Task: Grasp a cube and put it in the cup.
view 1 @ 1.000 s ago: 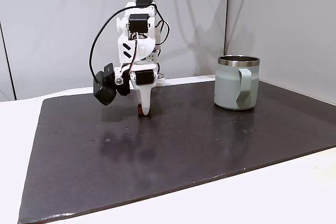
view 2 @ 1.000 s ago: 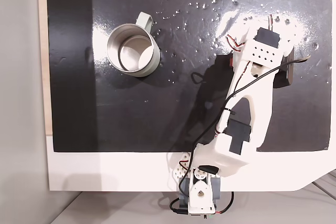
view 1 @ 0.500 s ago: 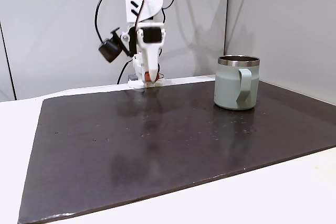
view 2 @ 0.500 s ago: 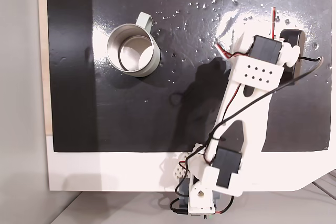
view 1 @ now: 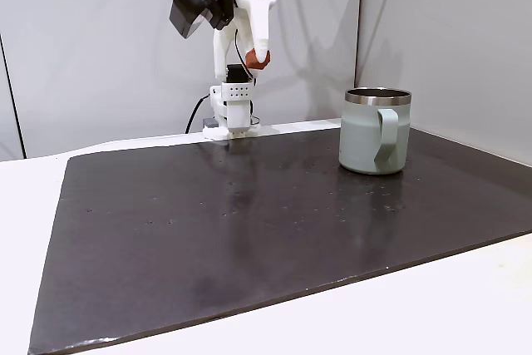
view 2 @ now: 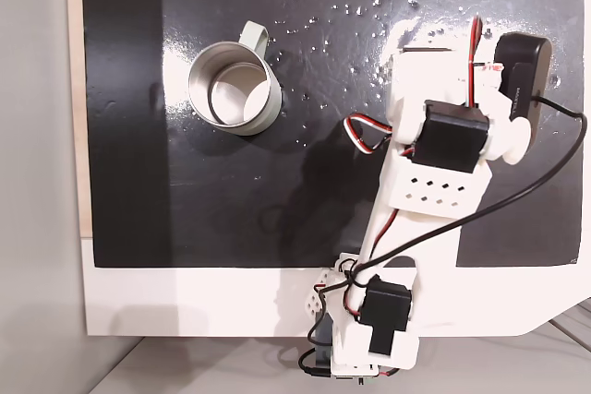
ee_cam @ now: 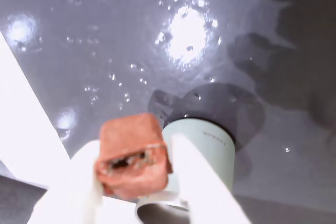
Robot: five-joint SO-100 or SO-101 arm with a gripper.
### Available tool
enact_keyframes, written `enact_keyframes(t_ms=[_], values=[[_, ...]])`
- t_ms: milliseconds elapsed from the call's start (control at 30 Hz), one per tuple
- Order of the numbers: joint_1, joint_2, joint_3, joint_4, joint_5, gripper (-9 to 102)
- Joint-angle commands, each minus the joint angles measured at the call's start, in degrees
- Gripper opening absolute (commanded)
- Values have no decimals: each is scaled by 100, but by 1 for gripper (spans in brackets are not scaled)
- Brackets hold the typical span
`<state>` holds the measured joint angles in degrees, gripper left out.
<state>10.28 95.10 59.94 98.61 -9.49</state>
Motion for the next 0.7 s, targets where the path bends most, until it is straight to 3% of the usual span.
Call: enact_keyframes(t_ms=[0, 667], values=[[-132, 325, -352, 26, 53, 5], [-2540, -237, -1292, -220, 844, 4]])
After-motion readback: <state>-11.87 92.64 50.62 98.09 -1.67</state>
